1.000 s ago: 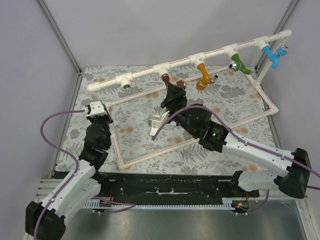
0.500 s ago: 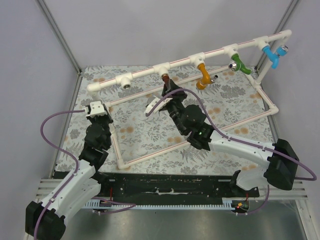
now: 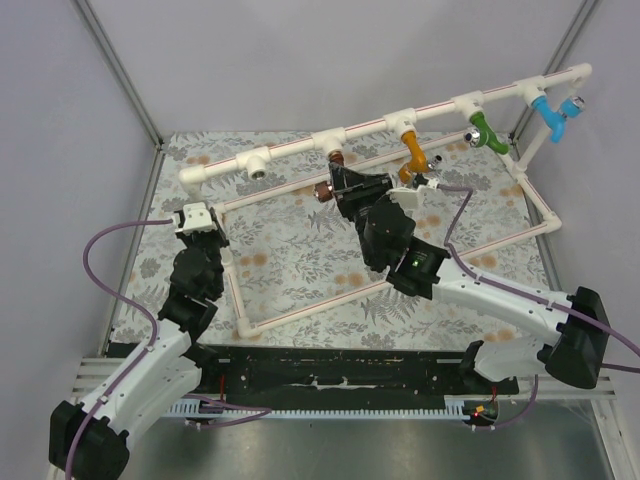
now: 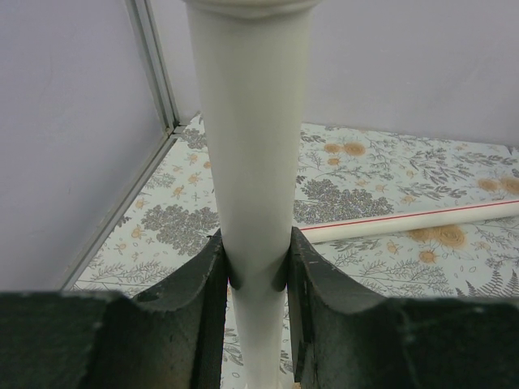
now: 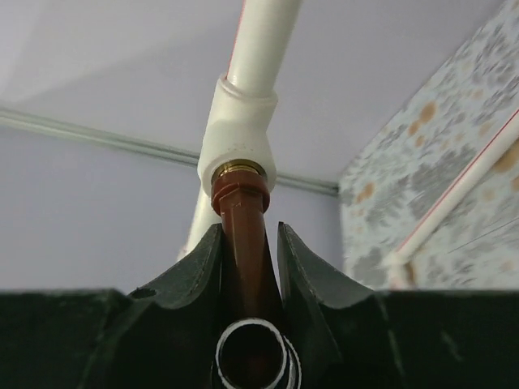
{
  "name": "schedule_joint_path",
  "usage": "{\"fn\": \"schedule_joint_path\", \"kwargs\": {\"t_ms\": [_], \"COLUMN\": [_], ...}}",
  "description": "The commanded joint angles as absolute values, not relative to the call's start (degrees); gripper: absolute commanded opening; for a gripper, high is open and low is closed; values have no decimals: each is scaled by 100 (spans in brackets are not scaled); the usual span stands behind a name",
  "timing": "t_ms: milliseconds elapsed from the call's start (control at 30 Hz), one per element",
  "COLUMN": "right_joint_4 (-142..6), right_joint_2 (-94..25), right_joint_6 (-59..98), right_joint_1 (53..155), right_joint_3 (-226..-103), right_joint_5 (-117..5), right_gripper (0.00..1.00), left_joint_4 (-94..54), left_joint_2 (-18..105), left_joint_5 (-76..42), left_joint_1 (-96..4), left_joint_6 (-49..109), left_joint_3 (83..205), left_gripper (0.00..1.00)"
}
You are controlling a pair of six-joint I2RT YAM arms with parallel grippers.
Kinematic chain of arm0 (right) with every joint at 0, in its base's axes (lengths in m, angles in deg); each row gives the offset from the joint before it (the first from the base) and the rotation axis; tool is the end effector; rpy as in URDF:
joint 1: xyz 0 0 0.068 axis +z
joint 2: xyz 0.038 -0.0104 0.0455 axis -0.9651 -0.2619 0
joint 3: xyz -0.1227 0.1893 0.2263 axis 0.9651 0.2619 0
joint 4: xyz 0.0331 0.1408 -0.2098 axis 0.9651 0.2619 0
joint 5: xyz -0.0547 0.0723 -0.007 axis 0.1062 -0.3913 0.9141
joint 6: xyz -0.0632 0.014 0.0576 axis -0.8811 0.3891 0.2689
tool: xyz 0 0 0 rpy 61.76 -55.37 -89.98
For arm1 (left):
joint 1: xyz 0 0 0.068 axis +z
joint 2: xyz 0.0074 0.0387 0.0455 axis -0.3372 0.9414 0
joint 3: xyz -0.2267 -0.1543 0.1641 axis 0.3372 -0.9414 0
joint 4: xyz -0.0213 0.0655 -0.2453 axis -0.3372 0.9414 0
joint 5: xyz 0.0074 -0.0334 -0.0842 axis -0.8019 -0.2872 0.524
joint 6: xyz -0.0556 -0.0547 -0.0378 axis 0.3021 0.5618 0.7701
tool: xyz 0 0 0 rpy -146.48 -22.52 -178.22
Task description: Install the water faucets
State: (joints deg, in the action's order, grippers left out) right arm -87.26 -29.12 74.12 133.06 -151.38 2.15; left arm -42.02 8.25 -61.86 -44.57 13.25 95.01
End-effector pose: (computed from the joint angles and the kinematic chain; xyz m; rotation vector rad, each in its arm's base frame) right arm 0.2134 0.2324 0.4322 0.7742 1.3969 1.0108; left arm 0.1647 -0.0260 0.3191 -0.1430 1.4658 0.1803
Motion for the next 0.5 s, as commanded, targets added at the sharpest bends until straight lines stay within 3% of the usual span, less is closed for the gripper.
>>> {"fn": "schedule_joint_path", "kwargs": {"t_ms": [0,67,167,267,333,467], "right_joint_4": [-6921,-7228,-7650,-8563,-8758,-9373], "right_joint_2": [-3014,-2997,-2813,-2523,-2321,-1803], "right_joint_6": [11875,11799,11010,9622,8944,7907], "right_joint_1": [13186,13177,13168,13168,13168,13168], "right_joint_3": [-14999,-14868,-14727,-14420,-14305,-13778], "right_joint_5": [455,393,332,226,112,-221], "right_gripper": [0,8,35,55,64,74], "left_joint_4": [-4209,-4218,-4218,-4218,-4218,-4218], "left_joint_2": [818,801,774,783,792,792], "left_joint_5": [-5921,-5930,-5947,-5947,-5956,-5965], "left_joint_1": [-4528,-4528,-4528,-4528,-4537,-4537], "left_joint_6": [1226,1217,1191,1182,1191,1173], "left_joint_3": [9481,9481,9472,9481,9472,9481], "left_gripper": [2,2,2,2,2,2]}}
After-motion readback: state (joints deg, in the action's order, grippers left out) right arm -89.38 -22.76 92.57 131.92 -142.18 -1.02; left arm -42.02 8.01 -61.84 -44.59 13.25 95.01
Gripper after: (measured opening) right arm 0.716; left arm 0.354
